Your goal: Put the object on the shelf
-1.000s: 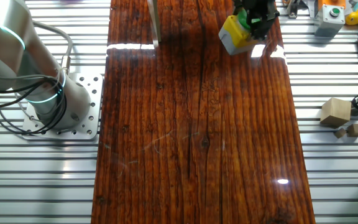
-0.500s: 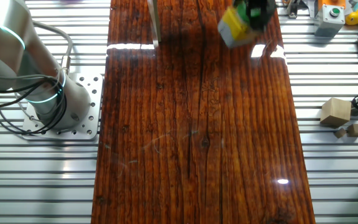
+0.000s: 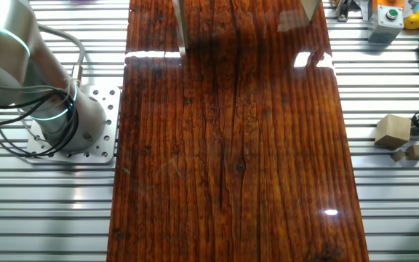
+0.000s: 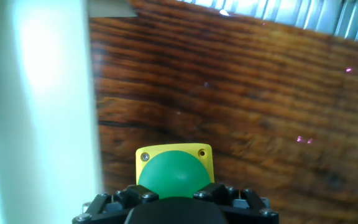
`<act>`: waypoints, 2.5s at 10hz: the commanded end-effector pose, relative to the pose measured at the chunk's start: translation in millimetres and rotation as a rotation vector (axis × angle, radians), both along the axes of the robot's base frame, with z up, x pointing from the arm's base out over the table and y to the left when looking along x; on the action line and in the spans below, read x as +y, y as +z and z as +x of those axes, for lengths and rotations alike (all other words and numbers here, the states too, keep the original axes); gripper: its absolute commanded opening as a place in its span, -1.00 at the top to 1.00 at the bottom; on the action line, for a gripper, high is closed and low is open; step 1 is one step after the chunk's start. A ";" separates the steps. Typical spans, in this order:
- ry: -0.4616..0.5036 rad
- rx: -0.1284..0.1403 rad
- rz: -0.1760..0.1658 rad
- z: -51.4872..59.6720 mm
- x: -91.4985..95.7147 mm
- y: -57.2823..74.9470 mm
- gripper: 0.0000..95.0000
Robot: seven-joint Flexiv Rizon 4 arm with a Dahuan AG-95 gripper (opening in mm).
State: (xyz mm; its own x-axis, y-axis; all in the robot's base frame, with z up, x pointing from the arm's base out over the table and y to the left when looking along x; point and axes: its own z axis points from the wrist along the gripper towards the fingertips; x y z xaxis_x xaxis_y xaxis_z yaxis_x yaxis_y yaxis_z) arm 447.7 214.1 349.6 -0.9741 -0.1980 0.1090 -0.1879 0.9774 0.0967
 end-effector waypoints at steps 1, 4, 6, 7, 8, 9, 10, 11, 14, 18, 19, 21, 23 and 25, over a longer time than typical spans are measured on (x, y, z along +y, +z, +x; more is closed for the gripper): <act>-0.027 0.006 -0.002 -9.1 16.3 4.9 1.00; 0.012 -0.004 -0.015 -8.7 13.5 8.6 1.00; -0.028 -0.005 0.001 -9.1 16.4 8.1 1.00; -0.021 -0.006 -0.001 -8.8 18.6 6.5 1.00; 0.000 -0.003 0.000 -8.2 18.3 6.6 1.00; 0.045 -0.004 -0.008 -7.6 17.4 6.5 1.00; 0.102 -0.005 -0.016 -7.6 17.4 6.5 1.00; 0.134 -0.008 -0.008 -7.6 17.4 6.5 1.00; 0.191 -0.028 0.042 -7.6 17.4 6.5 1.00; 0.131 -0.019 0.053 -7.6 17.4 6.5 1.00; 0.101 -0.015 0.044 -9.0 25.0 8.6 1.00; 0.064 -0.017 0.031 -13.2 51.9 9.5 1.00; 0.029 -0.023 0.024 -14.0 75.5 2.5 1.00; 0.000 -0.036 0.019 -14.7 94.1 -7.5 1.00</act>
State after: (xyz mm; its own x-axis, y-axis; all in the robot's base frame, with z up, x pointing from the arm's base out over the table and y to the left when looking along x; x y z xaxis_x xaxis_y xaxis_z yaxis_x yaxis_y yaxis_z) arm 432.3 300.0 346.2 -0.9725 -0.2221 0.0700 -0.2128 0.9696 0.1208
